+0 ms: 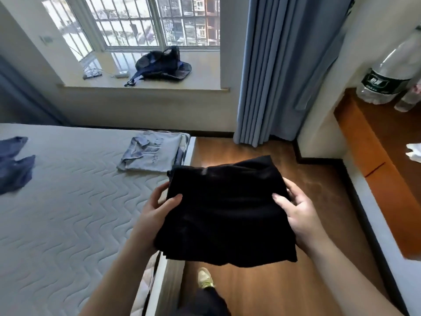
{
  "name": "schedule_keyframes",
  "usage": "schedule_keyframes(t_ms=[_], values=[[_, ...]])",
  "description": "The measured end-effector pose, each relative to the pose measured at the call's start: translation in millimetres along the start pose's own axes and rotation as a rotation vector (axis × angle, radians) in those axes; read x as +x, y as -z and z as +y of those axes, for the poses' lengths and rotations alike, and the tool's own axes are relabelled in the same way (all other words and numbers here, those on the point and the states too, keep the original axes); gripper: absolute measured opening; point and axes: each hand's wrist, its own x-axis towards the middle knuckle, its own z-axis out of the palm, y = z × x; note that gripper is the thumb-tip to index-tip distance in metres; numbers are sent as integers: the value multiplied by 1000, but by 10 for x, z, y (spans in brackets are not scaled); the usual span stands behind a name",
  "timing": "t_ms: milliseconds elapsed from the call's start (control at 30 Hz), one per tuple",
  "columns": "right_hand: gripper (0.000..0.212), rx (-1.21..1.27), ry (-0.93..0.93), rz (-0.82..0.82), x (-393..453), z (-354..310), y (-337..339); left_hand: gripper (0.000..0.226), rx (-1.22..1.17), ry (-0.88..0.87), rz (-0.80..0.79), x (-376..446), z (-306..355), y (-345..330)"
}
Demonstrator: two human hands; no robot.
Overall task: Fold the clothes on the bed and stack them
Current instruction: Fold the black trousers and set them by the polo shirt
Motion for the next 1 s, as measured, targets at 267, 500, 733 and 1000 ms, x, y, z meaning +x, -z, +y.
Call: schedule_keyframes(t_ms=[267,500,733,1000], values=[[47,-33,28,-96,1601,-54,-809,35,-52,-47,94,1252,489,487],[50,-16,36,-110,2598,-180,-1173,39,-44,-66,92,2144,995,623],[43,-1,18,-172,3747,-189,-1197,41,-36,-31,157,3090,1176,472],[39,80,-77,-252,5290,-299,-1182,39,-4,-50,310,4182,1497,3]])
